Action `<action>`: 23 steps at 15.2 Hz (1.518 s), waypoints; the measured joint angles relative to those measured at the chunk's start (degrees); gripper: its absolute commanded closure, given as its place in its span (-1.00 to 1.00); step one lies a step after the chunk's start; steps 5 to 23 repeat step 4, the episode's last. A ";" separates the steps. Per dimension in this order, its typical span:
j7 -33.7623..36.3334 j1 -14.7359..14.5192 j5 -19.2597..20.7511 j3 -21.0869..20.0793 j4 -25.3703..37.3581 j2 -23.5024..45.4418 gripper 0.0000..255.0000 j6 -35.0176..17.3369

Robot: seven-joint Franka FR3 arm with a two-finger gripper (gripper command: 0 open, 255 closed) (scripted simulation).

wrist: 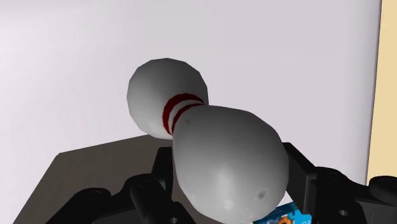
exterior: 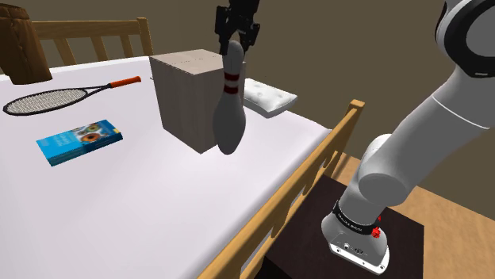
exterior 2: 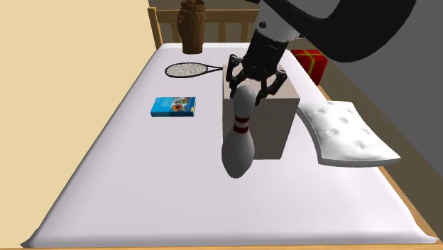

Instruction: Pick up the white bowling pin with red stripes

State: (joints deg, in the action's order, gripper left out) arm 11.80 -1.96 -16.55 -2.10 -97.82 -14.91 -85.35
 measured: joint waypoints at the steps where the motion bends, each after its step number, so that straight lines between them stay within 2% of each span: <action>1: 0.11 0.04 0.01 0.11 1.21 0.31 1.00 0.89; 4: 0.63 0.02 -0.01 0.18 4.01 1.12 1.00 2.82; 23: 0.63 0.02 -0.01 0.18 4.01 1.12 1.00 2.82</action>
